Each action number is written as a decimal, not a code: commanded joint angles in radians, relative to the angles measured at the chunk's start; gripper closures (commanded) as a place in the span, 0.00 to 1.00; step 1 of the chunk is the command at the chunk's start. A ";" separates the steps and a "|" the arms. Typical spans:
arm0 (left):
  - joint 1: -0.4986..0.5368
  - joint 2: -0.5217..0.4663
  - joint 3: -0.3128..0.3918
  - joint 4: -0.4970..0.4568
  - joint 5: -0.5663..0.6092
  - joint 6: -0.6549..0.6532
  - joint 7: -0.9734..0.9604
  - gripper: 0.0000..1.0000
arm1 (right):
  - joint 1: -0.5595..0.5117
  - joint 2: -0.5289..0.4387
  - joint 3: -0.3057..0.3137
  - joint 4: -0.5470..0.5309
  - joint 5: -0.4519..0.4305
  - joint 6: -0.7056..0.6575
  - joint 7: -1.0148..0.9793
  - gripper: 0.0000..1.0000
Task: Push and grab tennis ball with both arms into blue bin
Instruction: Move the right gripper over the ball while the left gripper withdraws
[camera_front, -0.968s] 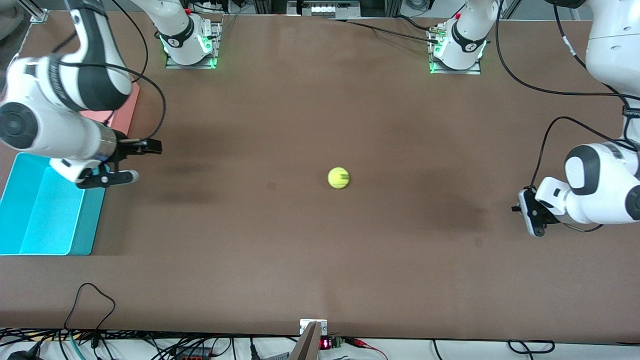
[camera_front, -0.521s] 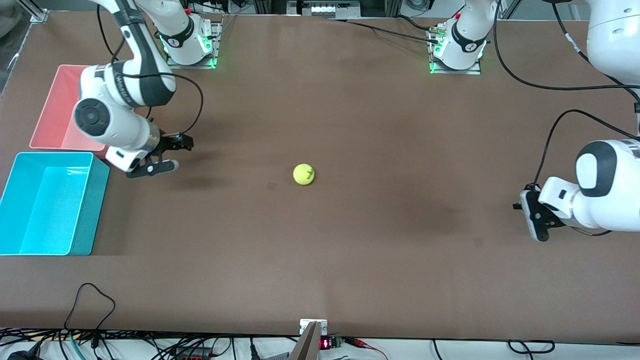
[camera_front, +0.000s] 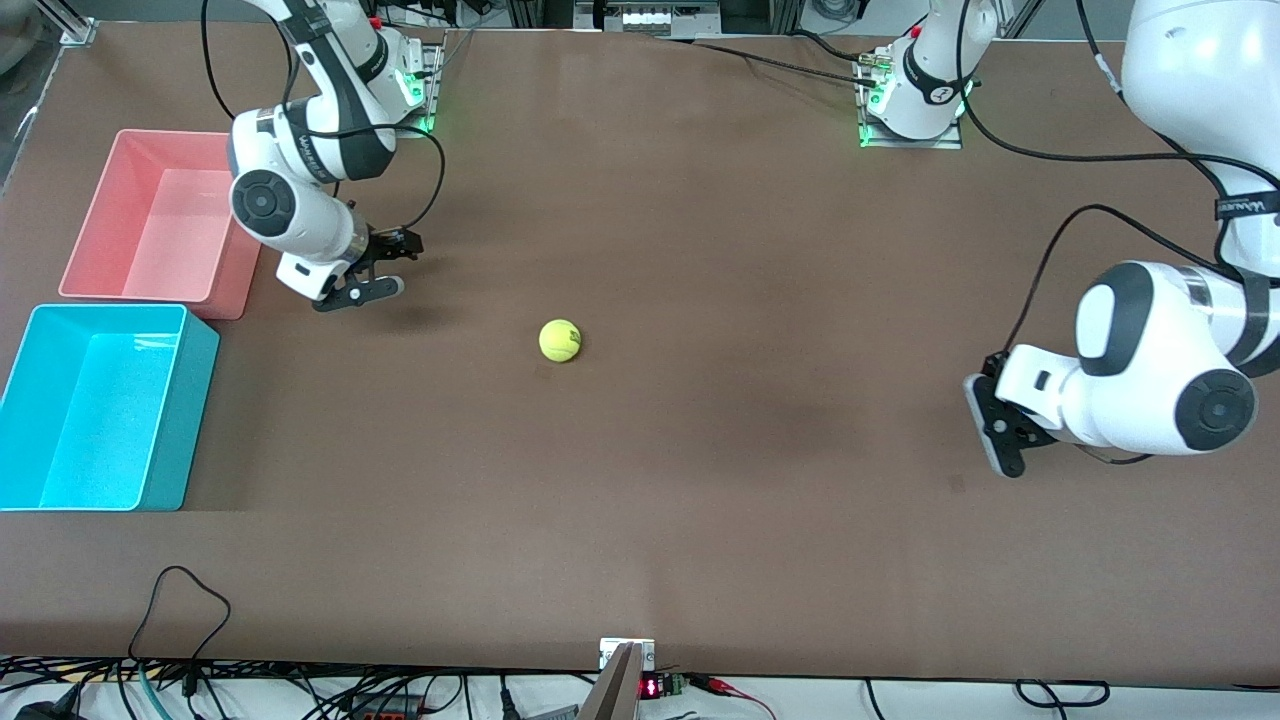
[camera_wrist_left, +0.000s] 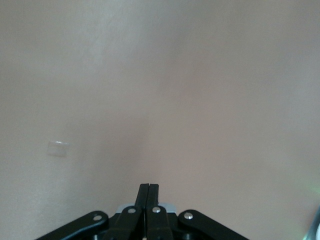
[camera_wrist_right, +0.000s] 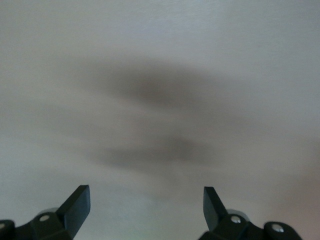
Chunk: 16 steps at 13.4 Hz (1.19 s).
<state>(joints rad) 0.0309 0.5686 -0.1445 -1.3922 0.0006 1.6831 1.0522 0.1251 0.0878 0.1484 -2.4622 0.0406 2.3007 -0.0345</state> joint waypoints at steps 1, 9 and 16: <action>-0.039 -0.076 0.031 -0.004 0.019 -0.031 -0.128 1.00 | 0.002 0.004 0.052 -0.020 0.018 0.104 0.008 0.00; -0.072 -0.242 0.137 -0.004 0.015 -0.026 -0.820 0.80 | 0.114 0.211 0.138 0.216 -0.002 0.310 -0.062 0.00; -0.069 -0.364 0.192 0.002 -0.010 -0.121 -1.074 0.00 | 0.162 0.305 0.120 0.289 -0.001 0.338 -0.183 0.00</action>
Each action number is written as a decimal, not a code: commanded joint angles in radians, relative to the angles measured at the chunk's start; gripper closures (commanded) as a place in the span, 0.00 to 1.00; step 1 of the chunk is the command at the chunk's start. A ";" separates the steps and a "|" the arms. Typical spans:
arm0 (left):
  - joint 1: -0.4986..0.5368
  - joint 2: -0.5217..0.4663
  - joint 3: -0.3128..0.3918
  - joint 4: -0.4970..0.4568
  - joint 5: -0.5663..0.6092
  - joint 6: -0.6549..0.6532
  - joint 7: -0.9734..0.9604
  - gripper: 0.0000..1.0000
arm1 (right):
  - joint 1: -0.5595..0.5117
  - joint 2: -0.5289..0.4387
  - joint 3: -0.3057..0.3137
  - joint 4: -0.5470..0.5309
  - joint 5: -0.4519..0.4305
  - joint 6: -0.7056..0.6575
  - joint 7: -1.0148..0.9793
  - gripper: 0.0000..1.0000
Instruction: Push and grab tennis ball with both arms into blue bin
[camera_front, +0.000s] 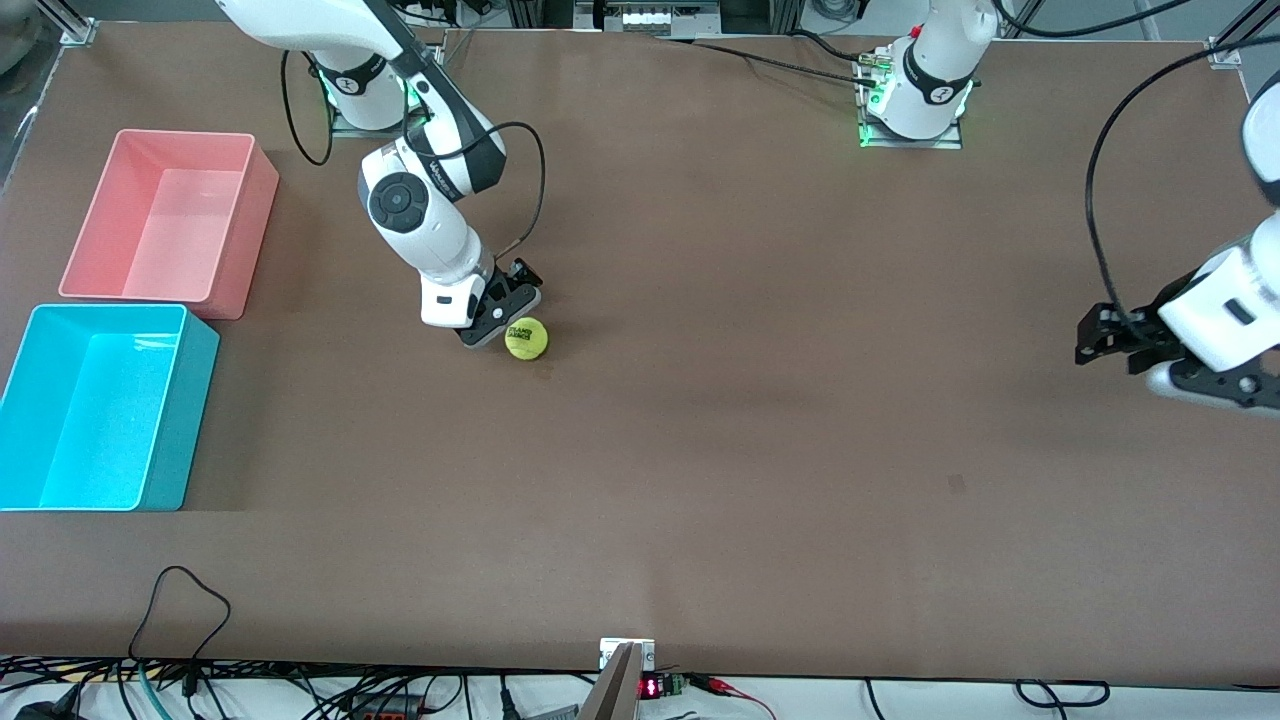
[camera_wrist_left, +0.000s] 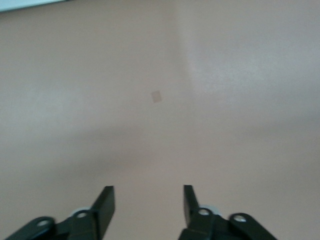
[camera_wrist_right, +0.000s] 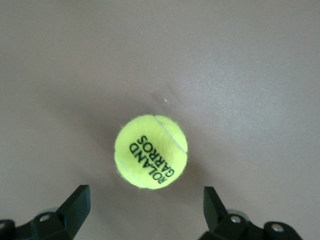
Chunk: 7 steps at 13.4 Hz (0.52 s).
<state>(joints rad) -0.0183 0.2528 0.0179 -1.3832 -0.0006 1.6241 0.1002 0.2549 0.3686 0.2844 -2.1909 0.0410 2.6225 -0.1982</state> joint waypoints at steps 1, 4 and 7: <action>-0.011 -0.066 0.016 -0.007 -0.012 -0.067 -0.161 0.00 | 0.035 0.030 -0.019 0.017 -0.010 0.030 -0.020 0.00; 0.031 -0.128 -0.039 -0.055 -0.007 -0.062 -0.165 0.00 | 0.053 0.065 -0.025 0.020 -0.020 0.077 -0.018 0.00; 0.034 -0.174 -0.046 -0.138 -0.009 -0.035 -0.162 0.00 | 0.055 0.090 -0.051 0.030 -0.055 0.106 -0.023 0.00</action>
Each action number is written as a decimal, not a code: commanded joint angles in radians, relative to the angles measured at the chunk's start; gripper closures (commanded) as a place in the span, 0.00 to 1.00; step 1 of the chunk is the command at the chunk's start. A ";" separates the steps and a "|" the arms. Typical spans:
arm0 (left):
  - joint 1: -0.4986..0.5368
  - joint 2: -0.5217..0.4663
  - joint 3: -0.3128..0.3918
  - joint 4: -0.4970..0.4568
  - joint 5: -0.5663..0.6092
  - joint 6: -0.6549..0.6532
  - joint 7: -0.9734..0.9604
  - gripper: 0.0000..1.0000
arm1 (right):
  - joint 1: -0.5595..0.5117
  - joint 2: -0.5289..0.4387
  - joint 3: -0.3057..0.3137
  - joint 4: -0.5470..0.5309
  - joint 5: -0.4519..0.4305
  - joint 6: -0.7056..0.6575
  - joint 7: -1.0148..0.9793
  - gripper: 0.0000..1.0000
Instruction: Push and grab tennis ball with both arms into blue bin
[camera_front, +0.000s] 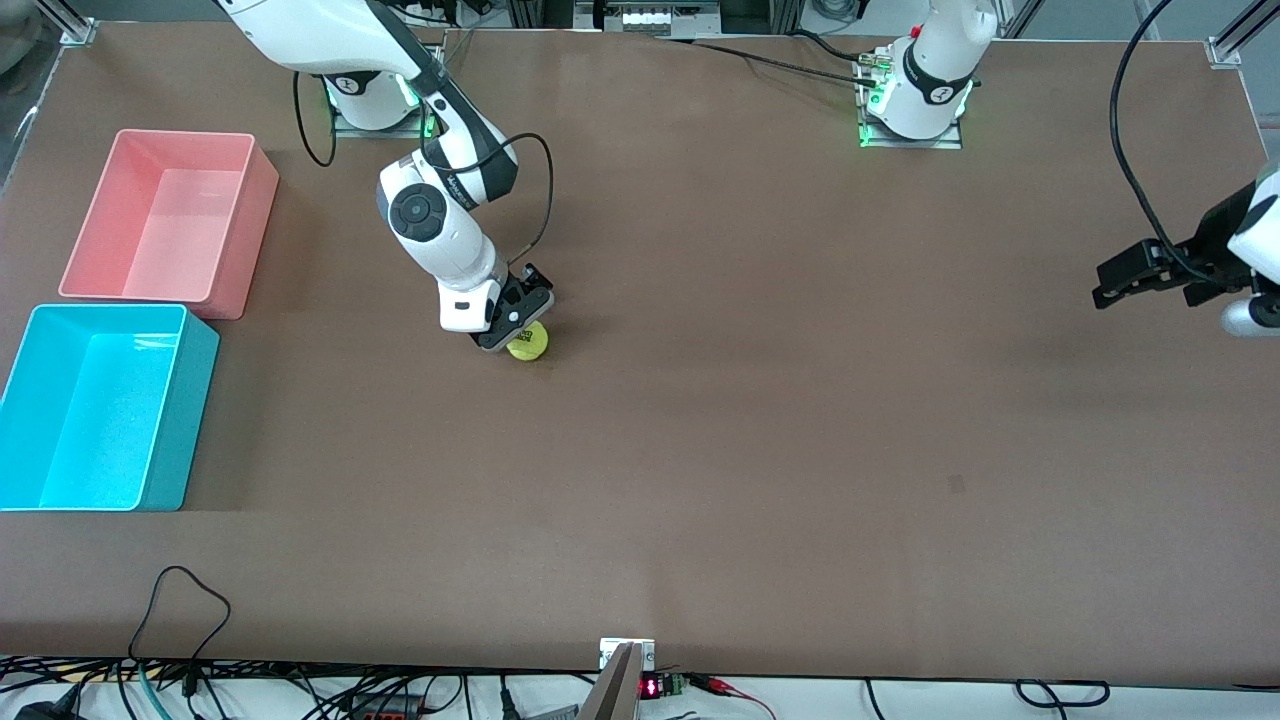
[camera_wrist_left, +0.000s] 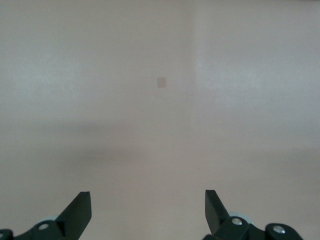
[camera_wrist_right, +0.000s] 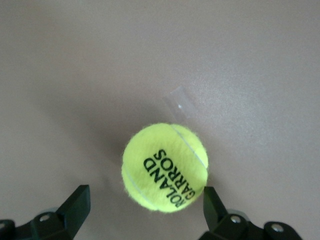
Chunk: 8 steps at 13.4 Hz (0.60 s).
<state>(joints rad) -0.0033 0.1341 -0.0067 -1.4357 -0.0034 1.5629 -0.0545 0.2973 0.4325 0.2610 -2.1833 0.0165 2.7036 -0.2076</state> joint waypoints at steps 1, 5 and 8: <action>0.016 -0.073 -0.021 -0.112 -0.004 0.045 -0.005 0.00 | 0.013 0.035 -0.029 0.025 -0.035 0.039 -0.013 0.00; 0.025 -0.169 -0.052 -0.262 -0.004 0.137 0.008 0.00 | 0.014 0.057 -0.031 0.037 -0.032 0.061 -0.012 0.00; 0.028 -0.200 -0.052 -0.315 -0.006 0.171 0.018 0.00 | 0.043 0.068 -0.045 0.040 -0.027 0.079 -0.010 0.00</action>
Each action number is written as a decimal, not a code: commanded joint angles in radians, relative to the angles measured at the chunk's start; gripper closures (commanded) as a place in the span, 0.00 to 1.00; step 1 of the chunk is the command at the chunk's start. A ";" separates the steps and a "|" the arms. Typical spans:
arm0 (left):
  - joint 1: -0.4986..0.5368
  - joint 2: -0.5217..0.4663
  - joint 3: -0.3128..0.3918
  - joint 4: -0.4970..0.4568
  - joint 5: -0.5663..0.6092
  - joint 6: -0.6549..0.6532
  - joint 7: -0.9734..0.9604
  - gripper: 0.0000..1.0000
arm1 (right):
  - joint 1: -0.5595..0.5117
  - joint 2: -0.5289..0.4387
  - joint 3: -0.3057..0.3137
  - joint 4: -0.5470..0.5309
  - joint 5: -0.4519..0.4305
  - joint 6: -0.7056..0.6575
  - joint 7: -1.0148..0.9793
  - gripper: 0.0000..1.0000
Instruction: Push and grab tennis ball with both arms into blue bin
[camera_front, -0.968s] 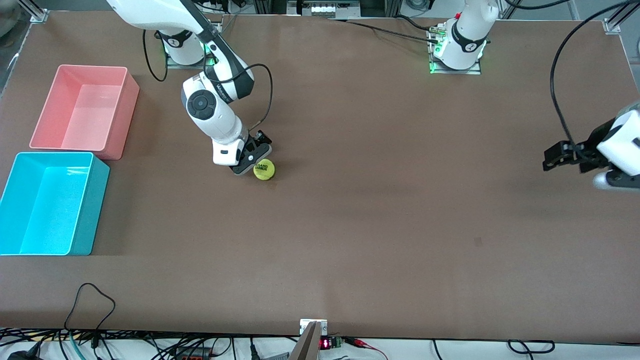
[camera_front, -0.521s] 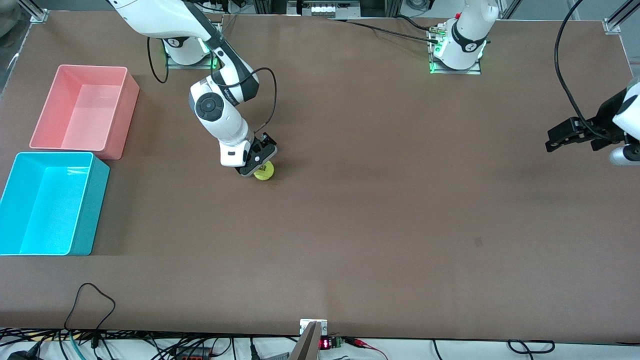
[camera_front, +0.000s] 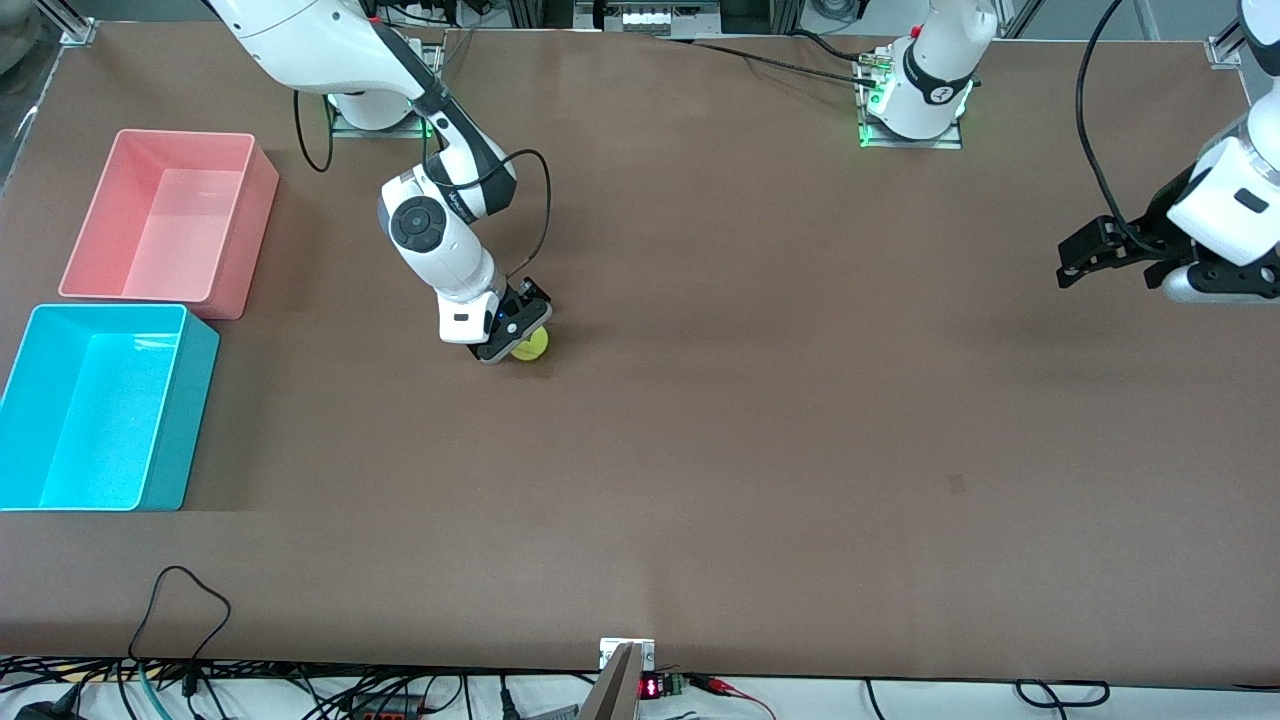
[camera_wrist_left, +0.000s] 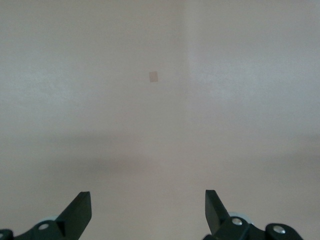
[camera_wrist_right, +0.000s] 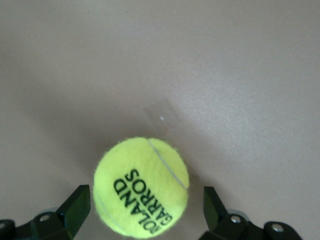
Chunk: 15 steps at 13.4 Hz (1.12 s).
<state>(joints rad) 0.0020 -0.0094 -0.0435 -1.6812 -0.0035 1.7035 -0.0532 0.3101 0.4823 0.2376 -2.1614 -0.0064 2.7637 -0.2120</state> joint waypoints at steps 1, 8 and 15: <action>0.023 -0.052 -0.012 -0.069 -0.006 0.025 0.016 0.00 | 0.033 0.022 -0.023 0.018 -0.004 0.022 -0.004 0.00; 0.021 -0.012 -0.006 -0.029 0.000 0.013 0.033 0.00 | 0.035 0.038 -0.029 0.048 -0.004 0.022 -0.007 0.11; 0.018 0.017 -0.016 0.006 0.003 0.013 0.021 0.00 | 0.037 0.032 -0.037 0.052 -0.010 0.022 -0.012 1.00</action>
<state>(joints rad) 0.0143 -0.0039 -0.0452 -1.7083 -0.0033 1.7244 -0.0459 0.3335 0.5066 0.2155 -2.1259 -0.0065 2.7777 -0.2128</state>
